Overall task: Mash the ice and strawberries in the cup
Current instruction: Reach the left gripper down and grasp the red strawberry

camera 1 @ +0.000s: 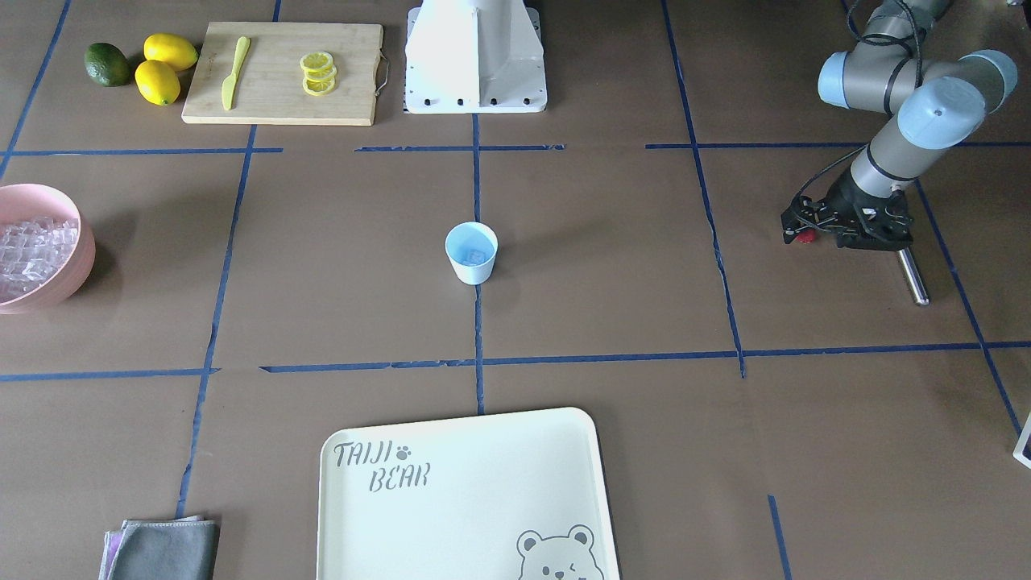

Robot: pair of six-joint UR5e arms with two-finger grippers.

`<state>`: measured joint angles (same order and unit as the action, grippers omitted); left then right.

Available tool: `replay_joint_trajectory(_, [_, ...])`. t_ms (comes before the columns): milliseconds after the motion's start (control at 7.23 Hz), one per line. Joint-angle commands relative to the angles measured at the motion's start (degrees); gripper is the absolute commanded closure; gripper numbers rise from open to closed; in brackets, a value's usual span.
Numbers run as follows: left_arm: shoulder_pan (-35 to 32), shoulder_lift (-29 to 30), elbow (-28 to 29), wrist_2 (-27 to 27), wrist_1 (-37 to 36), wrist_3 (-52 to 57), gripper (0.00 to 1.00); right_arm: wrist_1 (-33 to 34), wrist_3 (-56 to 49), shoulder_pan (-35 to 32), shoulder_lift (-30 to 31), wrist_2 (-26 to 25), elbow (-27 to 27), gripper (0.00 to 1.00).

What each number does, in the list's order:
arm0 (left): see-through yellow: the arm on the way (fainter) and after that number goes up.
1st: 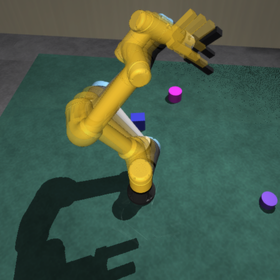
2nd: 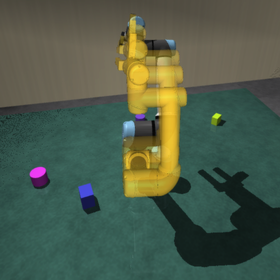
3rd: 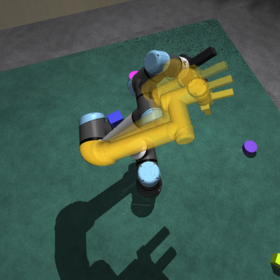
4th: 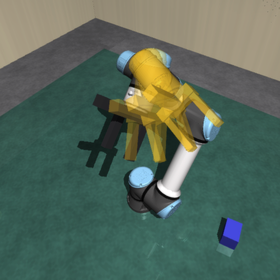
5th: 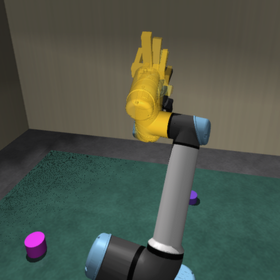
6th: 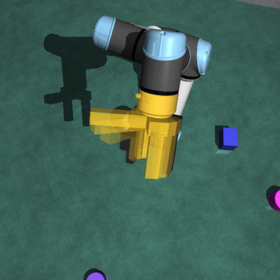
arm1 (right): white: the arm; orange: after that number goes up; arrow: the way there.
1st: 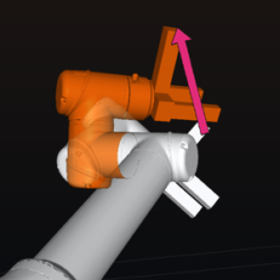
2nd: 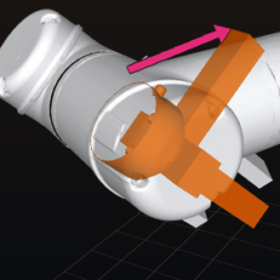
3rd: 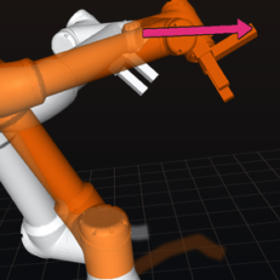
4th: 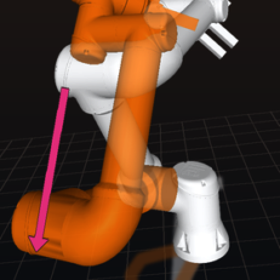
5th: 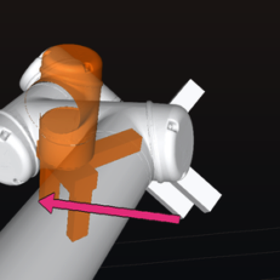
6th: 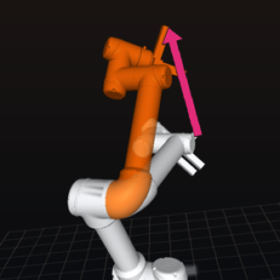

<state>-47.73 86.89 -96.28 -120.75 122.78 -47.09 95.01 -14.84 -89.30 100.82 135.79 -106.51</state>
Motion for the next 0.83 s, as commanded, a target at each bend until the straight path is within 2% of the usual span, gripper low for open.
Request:
replay_joint_trajectory(0, [0.27,-0.05,-0.05,-1.31,0.00,0.07,0.06,0.00,-0.01,0.00,0.16,0.00,-0.01,0.01])
replay_joint_trajectory(276, [0.36,-0.49,0.04,-1.76,1.23,-0.02,0.10,0.00,-0.01,0.00,0.34,0.00,-0.10,0.01])
replay_joint_trajectory(415, [0.36,-0.67,0.04,-1.76,1.23,-0.11,0.23,0.00,-0.01,0.00,0.43,0.00,-0.10,0.01])
replay_joint_trajectory(553, [0.36,-0.76,0.04,-1.76,1.23,-0.11,0.50,0.00,-0.01,0.00,0.43,0.00,-0.19,0.01])
replay_joint_trajectory(691, [0.36,-0.76,0.04,-1.76,1.14,-0.28,0.70,0.00,-0.10,0.00,0.43,0.00,-0.19,0.01])
